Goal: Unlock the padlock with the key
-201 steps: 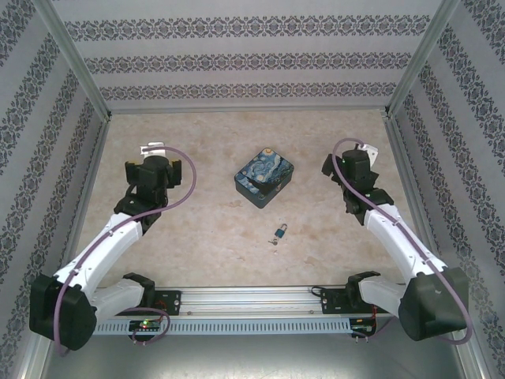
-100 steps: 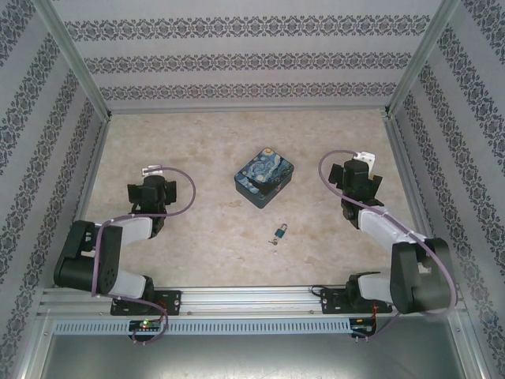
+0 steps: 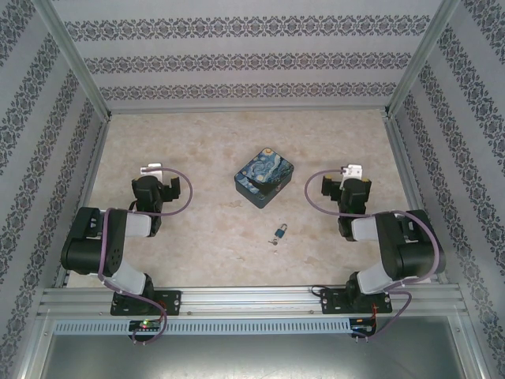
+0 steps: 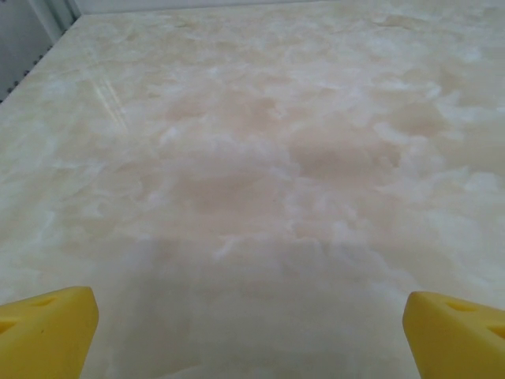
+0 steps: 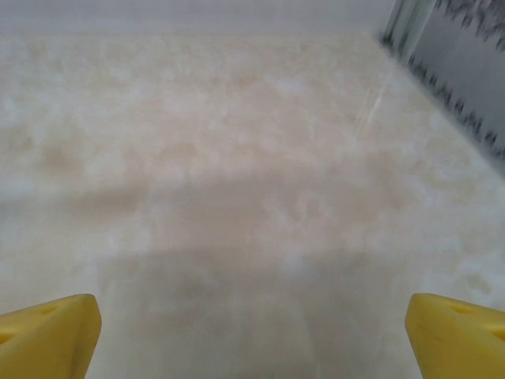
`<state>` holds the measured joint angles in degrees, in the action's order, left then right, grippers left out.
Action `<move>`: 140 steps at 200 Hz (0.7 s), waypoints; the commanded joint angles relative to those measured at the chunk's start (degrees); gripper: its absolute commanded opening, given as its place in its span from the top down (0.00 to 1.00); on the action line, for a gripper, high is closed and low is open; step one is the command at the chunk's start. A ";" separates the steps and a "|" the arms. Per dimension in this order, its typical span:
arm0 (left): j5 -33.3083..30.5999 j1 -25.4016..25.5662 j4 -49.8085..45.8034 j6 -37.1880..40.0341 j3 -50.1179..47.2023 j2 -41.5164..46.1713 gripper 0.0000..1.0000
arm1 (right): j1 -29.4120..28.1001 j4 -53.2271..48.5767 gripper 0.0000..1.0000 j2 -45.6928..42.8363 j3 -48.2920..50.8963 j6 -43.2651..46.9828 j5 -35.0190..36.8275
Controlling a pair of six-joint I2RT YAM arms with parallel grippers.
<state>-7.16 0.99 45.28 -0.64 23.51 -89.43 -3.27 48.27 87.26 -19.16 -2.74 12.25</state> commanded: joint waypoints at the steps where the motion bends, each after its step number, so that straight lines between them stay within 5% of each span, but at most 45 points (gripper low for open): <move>1: 3.46 -0.64 2.15 -1.01 0.18 -0.20 0.01 | 2.54 3.43 0.02 -0.24 -2.89 -0.47 -7.63; 71: 3.82 -0.91 2.68 -1.03 0.13 -0.28 0.00 | -0.31 6.23 0.02 -0.47 -1.52 1.85 -2.92; 140: 3.64 -0.91 2.62 -1.00 0.09 -0.29 0.00 | 2.64 2.75 0.02 -0.09 -3.51 0.43 -10.12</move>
<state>-4.47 0.99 45.58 -0.89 23.49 -89.43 -2.37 51.18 87.50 -21.19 -1.69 6.63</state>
